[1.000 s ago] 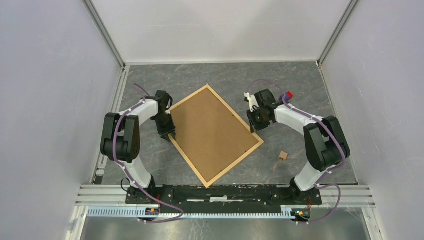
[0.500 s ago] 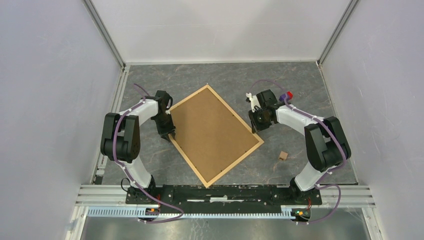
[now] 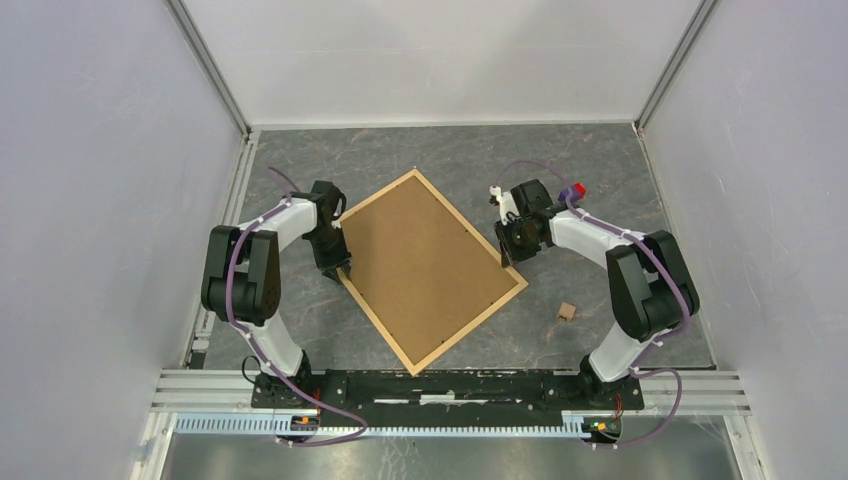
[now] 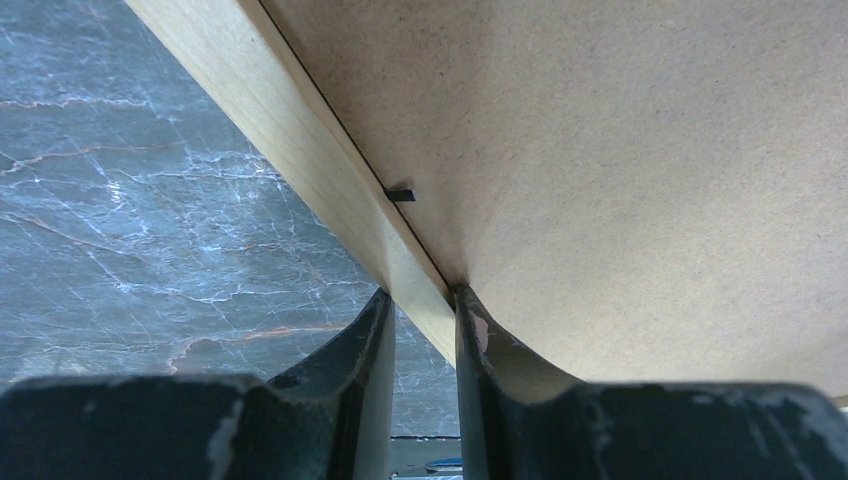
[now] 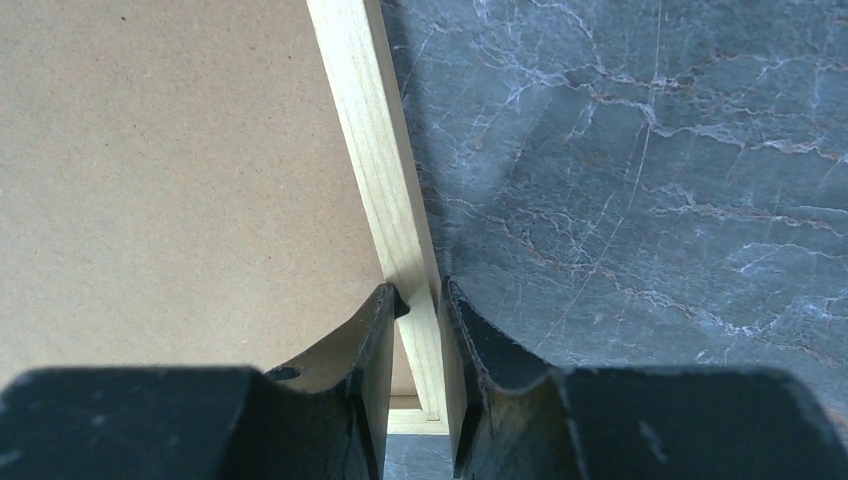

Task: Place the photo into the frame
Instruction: Install the photo frame at the center of the board.

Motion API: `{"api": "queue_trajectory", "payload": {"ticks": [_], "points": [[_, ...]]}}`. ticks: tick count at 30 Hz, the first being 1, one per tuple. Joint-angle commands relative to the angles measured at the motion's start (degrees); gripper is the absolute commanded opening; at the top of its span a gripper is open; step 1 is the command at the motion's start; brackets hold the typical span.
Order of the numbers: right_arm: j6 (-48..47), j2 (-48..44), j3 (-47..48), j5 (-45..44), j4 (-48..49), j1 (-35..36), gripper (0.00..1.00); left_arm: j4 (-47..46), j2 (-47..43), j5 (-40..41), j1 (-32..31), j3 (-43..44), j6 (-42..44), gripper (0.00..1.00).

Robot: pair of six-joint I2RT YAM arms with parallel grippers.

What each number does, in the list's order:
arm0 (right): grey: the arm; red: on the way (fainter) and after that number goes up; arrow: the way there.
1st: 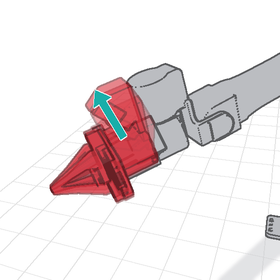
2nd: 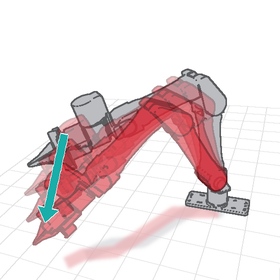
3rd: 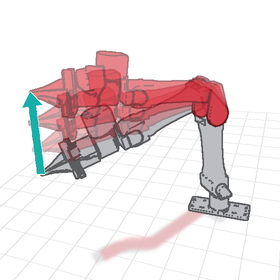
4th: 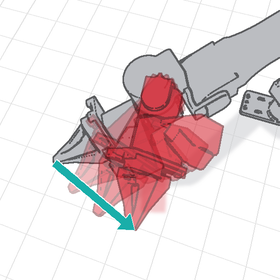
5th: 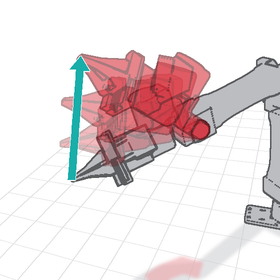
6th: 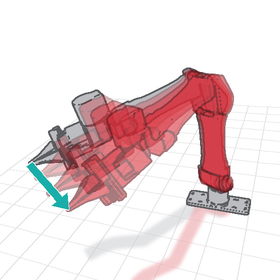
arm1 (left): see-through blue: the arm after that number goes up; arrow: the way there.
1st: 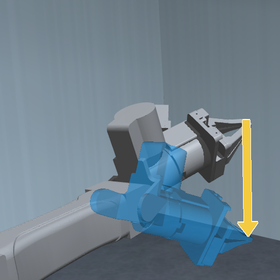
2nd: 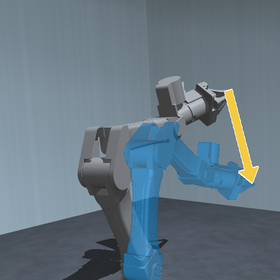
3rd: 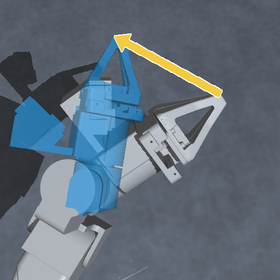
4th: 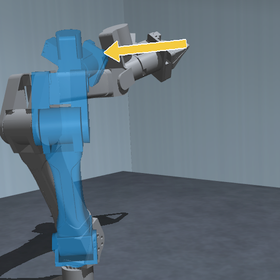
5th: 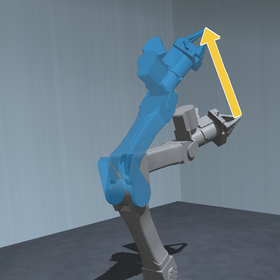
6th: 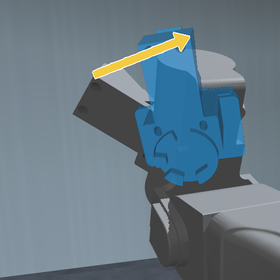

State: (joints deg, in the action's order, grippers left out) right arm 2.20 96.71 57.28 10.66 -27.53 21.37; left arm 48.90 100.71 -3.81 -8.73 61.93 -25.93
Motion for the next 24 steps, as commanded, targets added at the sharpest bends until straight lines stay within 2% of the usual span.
{"api": "queue_trajectory", "payload": {"ticks": [1, 17, 21, 24], "points": [[-0.5, 3.4, -0.9, -2.5, 0.2, 0.4, 0.29, -6.9, 2.7, 4.9, -0.4, -0.2, 1.2, 0.02], [0.8, 10.1, 0.4, -14.7, -1.1, 3.5, 0.30, -7.0, 2.7, 4.6, -0.7, -0.2, 1.1, 0.02], [2.3, 12.5, -1.4, -16.6, 0.3, 5.2, 0.32, -7.2, 2.7, 4.1, -0.8, -0.2, 1.0, 0.02], [3.3, 13.3, -3.3, -14.9, 1.9, 6.3, 0.34, -7.4, 2.4, 4.1, -0.8, -0.4, 1.0, 0.02]]}}
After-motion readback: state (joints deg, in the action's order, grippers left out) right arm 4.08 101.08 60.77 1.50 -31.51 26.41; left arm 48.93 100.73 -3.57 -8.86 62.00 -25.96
